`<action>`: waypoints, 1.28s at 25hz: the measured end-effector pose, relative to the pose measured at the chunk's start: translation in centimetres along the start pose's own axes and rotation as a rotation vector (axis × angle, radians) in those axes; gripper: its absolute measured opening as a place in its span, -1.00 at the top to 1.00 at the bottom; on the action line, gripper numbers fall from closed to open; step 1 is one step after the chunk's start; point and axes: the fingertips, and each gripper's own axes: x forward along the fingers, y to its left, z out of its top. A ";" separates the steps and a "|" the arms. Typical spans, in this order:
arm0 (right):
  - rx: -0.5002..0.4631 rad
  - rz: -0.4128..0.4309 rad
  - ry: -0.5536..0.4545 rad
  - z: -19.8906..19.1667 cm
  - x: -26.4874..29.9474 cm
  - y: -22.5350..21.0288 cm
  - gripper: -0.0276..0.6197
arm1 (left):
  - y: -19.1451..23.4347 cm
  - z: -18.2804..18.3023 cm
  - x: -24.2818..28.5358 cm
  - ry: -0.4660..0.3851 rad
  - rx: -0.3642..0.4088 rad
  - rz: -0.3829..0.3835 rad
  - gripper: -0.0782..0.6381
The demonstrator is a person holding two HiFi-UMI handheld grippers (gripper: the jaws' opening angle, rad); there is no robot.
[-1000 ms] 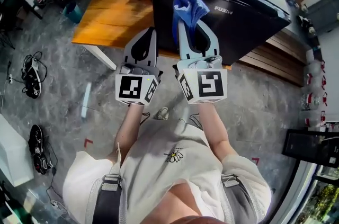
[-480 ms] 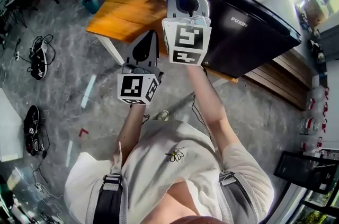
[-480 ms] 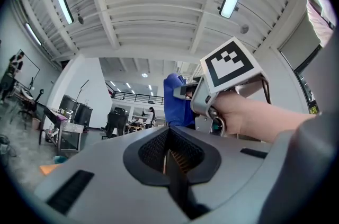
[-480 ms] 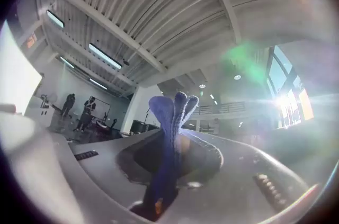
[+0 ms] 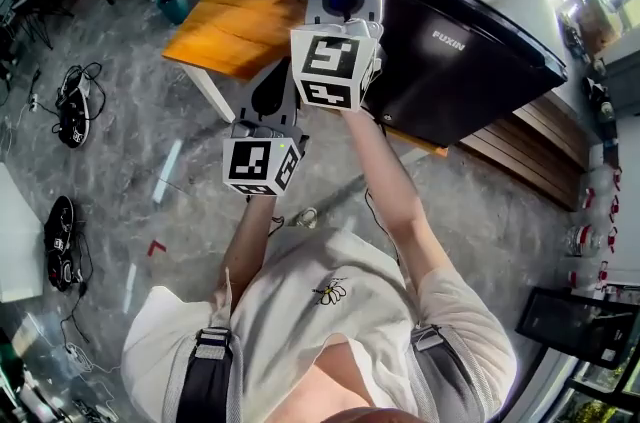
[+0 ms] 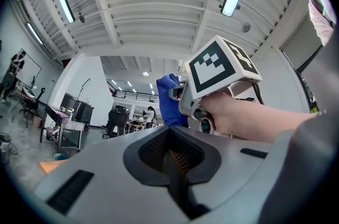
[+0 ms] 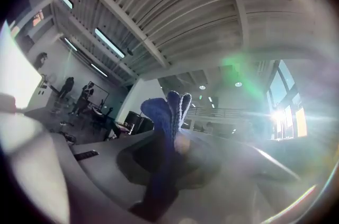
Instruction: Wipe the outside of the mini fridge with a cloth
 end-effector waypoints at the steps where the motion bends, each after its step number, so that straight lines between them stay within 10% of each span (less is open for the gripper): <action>1: -0.003 0.002 0.003 -0.1 0.1 0.1 0.72 | -0.3 0.0 0.1 0.001 0.001 -0.004 0.77; 14: 0.026 -0.017 -0.002 -0.4 -0.7 -0.9 0.73 | -0.4 -0.4 -0.1 0.010 -0.003 0.008 0.77; 32: -0.092 -0.322 -0.011 -1.0 -10.9 -13.1 0.73 | -3.8 -1.4 1.6 0.037 0.000 -0.097 0.77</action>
